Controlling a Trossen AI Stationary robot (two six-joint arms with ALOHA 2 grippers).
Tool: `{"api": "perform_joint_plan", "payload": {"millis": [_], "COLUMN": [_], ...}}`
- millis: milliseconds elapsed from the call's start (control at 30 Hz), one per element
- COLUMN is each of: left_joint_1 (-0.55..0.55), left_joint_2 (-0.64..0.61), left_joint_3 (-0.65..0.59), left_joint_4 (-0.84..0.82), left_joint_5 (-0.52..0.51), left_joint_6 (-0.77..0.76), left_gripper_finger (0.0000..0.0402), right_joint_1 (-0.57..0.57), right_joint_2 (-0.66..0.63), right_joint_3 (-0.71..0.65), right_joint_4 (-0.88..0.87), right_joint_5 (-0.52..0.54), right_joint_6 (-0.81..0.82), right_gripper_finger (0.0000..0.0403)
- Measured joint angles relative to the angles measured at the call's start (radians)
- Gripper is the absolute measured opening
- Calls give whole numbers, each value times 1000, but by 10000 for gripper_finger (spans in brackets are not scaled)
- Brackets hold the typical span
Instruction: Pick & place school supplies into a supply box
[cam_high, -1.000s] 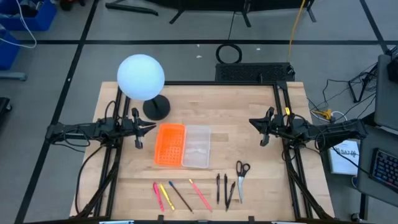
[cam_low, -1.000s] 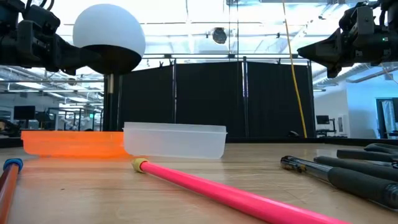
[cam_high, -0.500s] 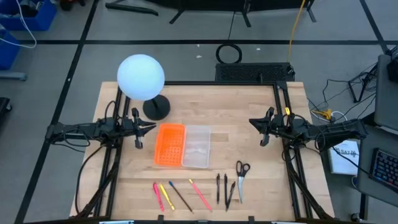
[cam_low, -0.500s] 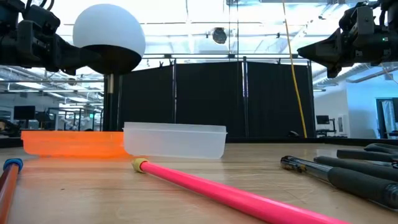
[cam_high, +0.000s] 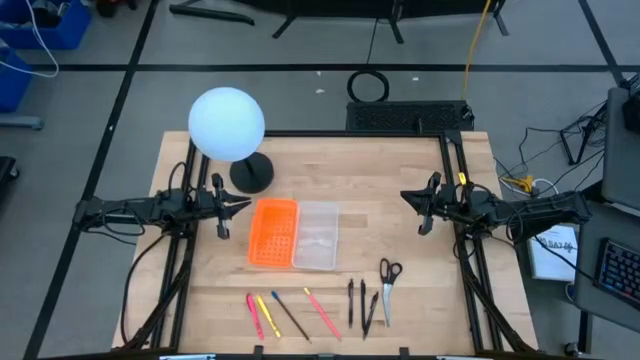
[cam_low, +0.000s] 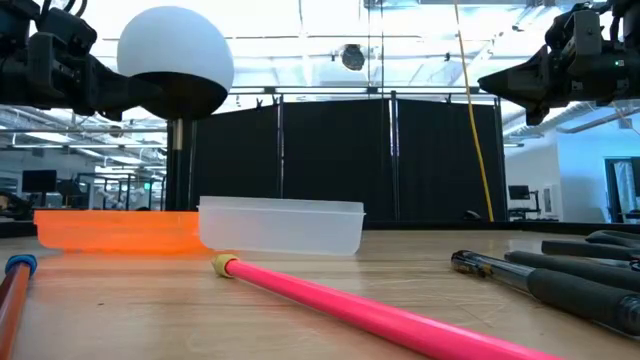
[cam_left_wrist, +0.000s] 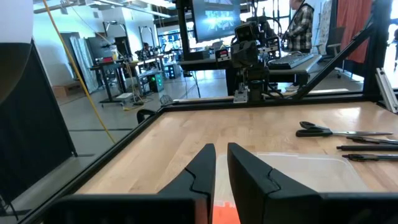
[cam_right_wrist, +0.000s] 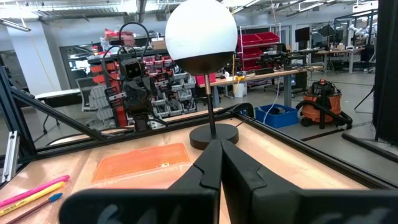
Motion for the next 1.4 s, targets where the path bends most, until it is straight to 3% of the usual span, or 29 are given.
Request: {"api": "perform_joint_plan", "payload": {"millis": [500, 700, 900, 1100, 1300, 1400], "left_joint_1": [0, 0, 0, 0, -24, -78], "left_joint_2": [0, 0, 1, 6, 37, 102], "left_joint_3": [0, 0, 0, 0, 17, 73], "left_joint_4": [0, 0, -12, -7, -84, -206], "left_joint_5": [0, -28, -58, -66, 140, 74], "left_joint_6": [-16, -144, -376, -470, -592, -693], "left_gripper_finger": [51, 51, 51, 51, 51, 46], "right_joint_1": [0, 0, 0, 0, 0, 0], "right_joint_2": [0, 0, 0, 4, 5, 7], "right_joint_3": [0, 0, 0, 0, 0, 0], "right_joint_4": [0, 0, 24, 24, 79, 108], "right_joint_5": [0, 0, 0, 0, -2, -2], "right_joint_6": [0, 0, -22, -47, -106, -120], "right_gripper_finger": [0, 0, 0, 0, 0, 0]}}
